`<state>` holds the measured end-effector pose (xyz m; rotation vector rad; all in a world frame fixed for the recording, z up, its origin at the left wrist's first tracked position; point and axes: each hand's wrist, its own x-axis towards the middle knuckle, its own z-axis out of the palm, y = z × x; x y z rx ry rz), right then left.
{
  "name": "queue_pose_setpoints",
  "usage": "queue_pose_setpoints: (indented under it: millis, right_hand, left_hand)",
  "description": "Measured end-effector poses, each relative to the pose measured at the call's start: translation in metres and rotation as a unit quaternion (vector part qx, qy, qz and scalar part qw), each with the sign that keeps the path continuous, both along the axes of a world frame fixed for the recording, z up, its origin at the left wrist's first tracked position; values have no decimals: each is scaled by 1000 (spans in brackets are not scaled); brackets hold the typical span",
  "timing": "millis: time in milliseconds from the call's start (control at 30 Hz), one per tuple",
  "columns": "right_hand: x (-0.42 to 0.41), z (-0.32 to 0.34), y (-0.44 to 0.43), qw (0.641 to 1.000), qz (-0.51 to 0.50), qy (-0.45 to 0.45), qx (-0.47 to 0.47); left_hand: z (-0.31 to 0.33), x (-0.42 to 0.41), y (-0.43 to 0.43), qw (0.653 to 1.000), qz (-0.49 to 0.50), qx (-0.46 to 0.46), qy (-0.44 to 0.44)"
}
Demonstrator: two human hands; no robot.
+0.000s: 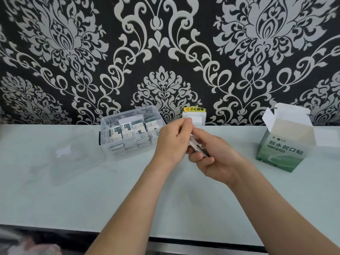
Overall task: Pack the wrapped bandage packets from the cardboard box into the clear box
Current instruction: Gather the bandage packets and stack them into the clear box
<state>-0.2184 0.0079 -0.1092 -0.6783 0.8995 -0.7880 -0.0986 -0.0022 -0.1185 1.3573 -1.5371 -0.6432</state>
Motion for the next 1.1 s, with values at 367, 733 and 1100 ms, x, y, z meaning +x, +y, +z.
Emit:
queue_pose_setpoints:
  millis: [367, 733, 1100]
  right_hand:
    - [-3, -2, 5, 925, 190, 238, -226]
    - [3, -1, -2, 988, 102, -16, -117]
    - [9, -2, -1, 984, 138, 2, -112]
  left_hand:
    - [6, 21, 1, 978, 52, 69, -190]
    - [15, 43, 21, 968, -204, 126, -75]
    - [8, 39, 32, 951, -119, -53, -281]
